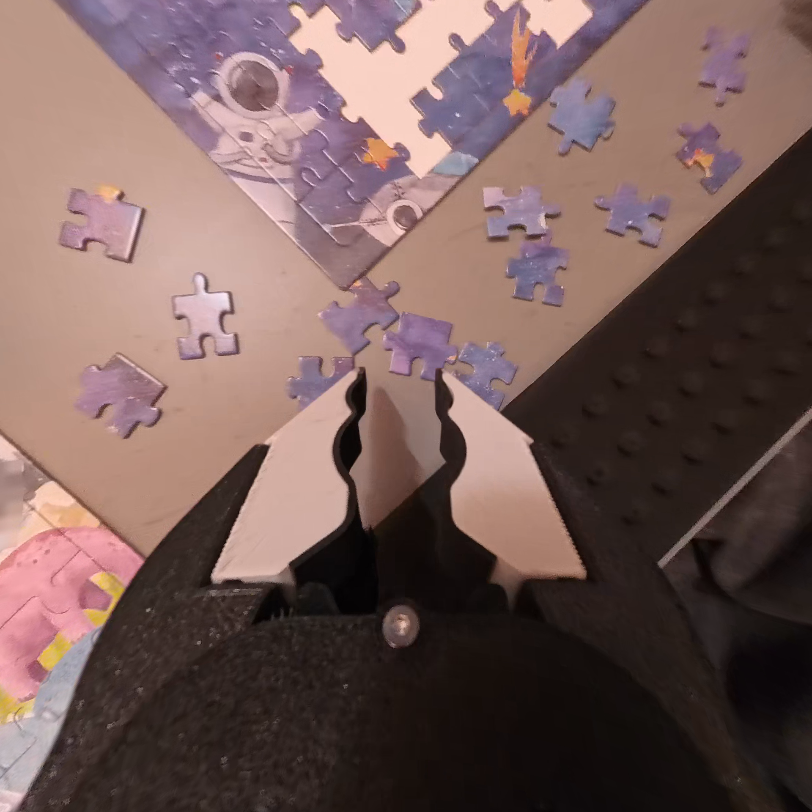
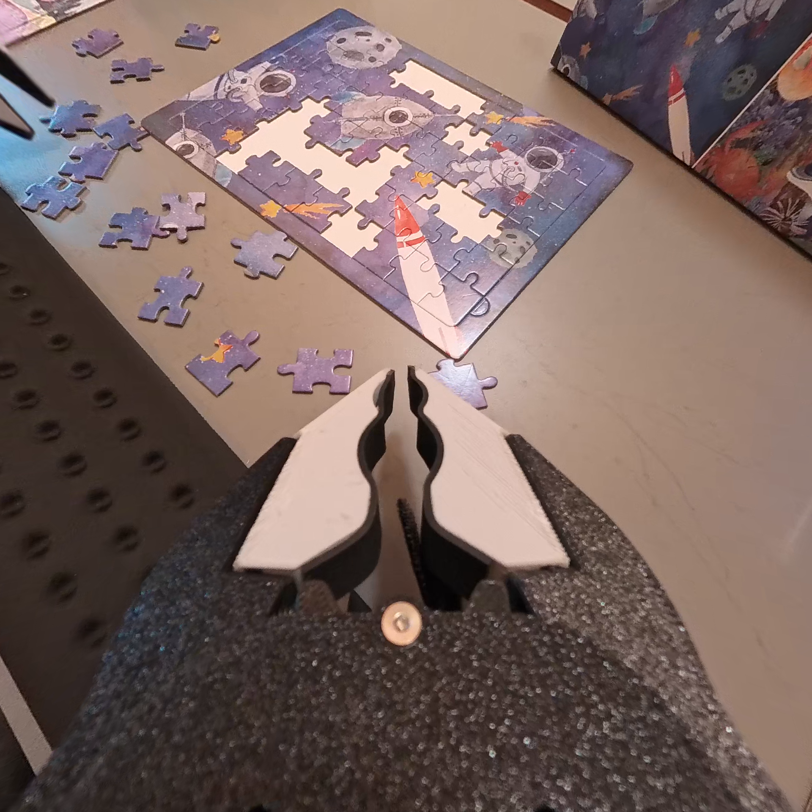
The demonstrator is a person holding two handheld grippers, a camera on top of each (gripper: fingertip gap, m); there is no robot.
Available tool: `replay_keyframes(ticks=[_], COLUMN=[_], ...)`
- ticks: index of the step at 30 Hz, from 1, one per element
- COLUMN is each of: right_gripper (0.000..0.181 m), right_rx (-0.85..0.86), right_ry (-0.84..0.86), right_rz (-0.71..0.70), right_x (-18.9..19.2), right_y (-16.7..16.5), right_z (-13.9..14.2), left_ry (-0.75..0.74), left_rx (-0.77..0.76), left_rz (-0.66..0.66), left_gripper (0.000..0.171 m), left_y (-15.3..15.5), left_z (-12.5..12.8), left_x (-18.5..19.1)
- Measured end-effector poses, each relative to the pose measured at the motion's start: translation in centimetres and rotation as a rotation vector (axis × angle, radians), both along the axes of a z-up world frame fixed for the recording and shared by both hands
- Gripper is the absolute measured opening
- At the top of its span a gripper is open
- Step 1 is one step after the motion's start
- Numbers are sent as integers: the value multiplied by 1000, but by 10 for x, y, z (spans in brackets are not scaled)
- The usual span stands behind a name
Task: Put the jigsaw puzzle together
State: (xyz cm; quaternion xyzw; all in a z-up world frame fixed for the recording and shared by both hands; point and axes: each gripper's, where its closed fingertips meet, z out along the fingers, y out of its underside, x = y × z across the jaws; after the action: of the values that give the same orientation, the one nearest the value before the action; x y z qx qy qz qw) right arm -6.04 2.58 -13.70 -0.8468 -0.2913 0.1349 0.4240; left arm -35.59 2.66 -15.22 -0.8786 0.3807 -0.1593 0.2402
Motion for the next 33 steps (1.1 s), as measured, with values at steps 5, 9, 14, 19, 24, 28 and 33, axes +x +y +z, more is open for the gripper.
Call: replay_keyframes(ticks=[5, 9, 14, 19, 24, 28, 33], right_gripper=[6, 6, 6, 6, 6, 6, 6], right_rx=[12, 15, 11, 6, -3, -2, 0], right_ry=[-1, -1, -1, 0, 2, 3, 0], right_rz=[1, 1, 3, 3, 4, 5, 7], right_x=[0, 0, 0, 0, -1, -1, -1], right_y=[0, -1, -1, -1, -1, -1, -1], right_z=[2, 2, 1, 1, 0, 0, 0], left_ry=[40, 58, 71, 96, 75, 111, 82], left_rx=[8, 12, 22, 34, 19, 62, 83], left_rz=[-19, -35, -58, -68, -66, -33, 99], left_gripper=[35, 36, 36, 36, 36, 36, 56], left_y=[0, 2, 1, -2, -4, 6, 29], left_z=[-14, -18, -19, -18, -17, -15, -10], left_x=[9, 9, 12, 12, 13, 8, 10])
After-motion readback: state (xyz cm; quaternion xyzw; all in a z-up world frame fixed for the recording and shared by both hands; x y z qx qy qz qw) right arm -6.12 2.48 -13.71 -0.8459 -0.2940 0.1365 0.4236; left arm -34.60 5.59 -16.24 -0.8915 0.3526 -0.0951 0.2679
